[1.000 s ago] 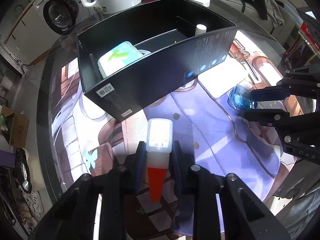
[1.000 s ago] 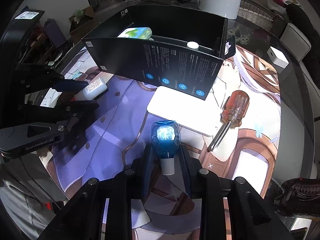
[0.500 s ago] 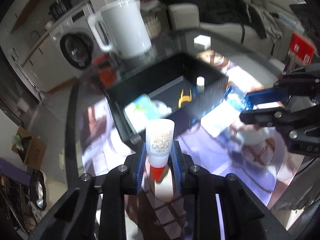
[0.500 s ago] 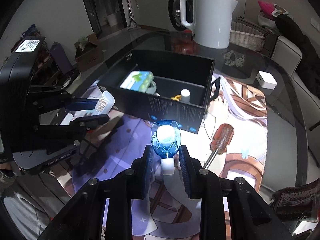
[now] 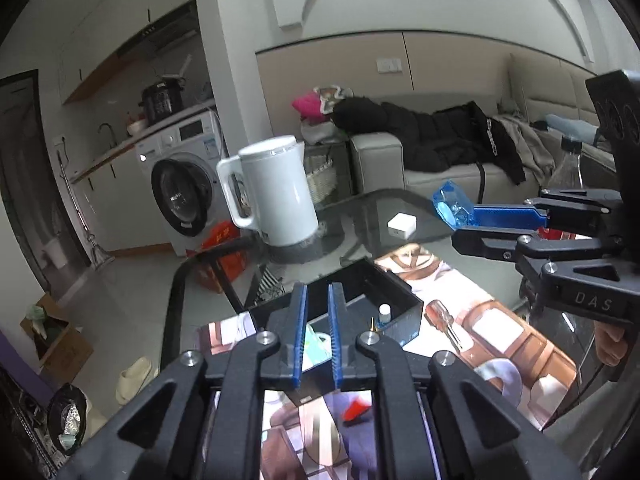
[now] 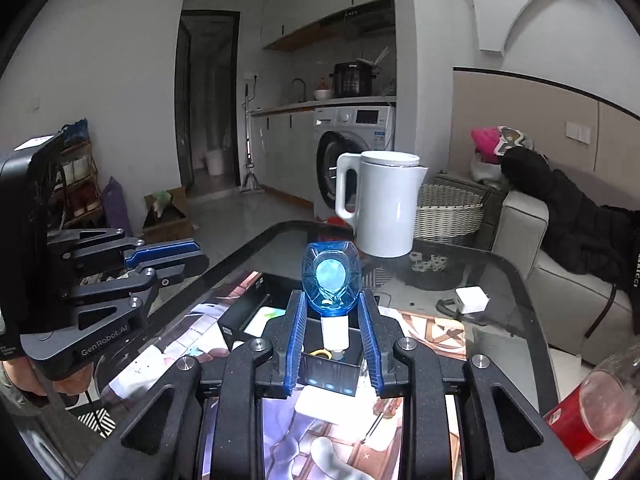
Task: Organize rigid objects
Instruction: 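Lift the red-capped tube with the left tool while the right tool lifts the blue-capped bottle, then carry the tube over the box with the left tool while the right tool carries the bottle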
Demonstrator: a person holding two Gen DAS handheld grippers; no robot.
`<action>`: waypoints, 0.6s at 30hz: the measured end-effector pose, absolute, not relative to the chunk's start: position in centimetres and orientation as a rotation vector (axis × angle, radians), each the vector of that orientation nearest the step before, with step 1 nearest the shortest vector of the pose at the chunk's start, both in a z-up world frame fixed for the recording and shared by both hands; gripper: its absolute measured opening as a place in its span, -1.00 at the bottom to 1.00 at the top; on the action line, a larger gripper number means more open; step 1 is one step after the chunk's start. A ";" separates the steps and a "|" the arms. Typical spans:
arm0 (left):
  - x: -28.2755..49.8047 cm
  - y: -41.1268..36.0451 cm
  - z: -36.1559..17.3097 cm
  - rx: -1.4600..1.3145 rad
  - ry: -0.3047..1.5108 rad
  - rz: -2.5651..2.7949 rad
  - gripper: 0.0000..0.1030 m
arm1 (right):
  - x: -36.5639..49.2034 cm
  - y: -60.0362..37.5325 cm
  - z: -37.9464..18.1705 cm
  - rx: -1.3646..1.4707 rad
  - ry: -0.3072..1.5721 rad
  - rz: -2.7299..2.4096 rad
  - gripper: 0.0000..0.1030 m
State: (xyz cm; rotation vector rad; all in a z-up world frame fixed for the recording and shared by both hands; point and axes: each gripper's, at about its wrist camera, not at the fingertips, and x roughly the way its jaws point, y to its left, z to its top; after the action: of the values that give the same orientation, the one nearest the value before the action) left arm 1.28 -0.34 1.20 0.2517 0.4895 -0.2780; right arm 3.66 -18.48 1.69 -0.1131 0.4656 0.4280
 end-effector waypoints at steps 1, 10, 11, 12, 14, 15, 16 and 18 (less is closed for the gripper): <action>1.6 -0.5 0.7 0.253 0.524 -0.273 -0.85 | 3.9 -18.6 1.6 -0.102 0.481 0.437 -0.48; 5.0 -1.7 -7.3 0.256 0.988 -0.350 -0.17 | 7.2 -17.1 -3.9 -0.120 0.863 0.478 -0.48; 4.6 -2.2 -7.7 0.265 1.013 -0.376 -0.13 | 7.7 -17.0 -4.9 -0.111 0.941 0.487 -0.48; 4.0 -2.7 -7.9 0.268 1.031 -0.422 -0.13 | 7.8 -17.2 -5.6 -0.102 0.985 0.491 -0.48; 2.5 -4.1 -7.6 0.322 1.022 -0.524 -0.13 | 7.9 -17.3 -7.0 -0.119 1.060 0.486 -0.48; 1.6 -4.7 -7.6 0.368 1.012 -0.578 -0.12 | 7.7 -17.5 -7.3 -0.128 1.083 0.494 -0.48; 0.6 -5.4 -7.7 0.423 1.013 -0.645 -0.10 | 7.5 -17.8 -7.5 -0.118 1.099 0.496 -0.48; -1.4 -6.3 -8.2 0.526 1.005 -0.721 -0.09 | 7.1 -18.1 -7.8 -0.114 1.112 0.510 -0.48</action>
State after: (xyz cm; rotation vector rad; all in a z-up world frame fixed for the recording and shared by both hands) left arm -1.42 -6.30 -8.22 0.5258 1.0052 -0.7210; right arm 7.09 -18.06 -7.76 -0.1136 1.1118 0.5098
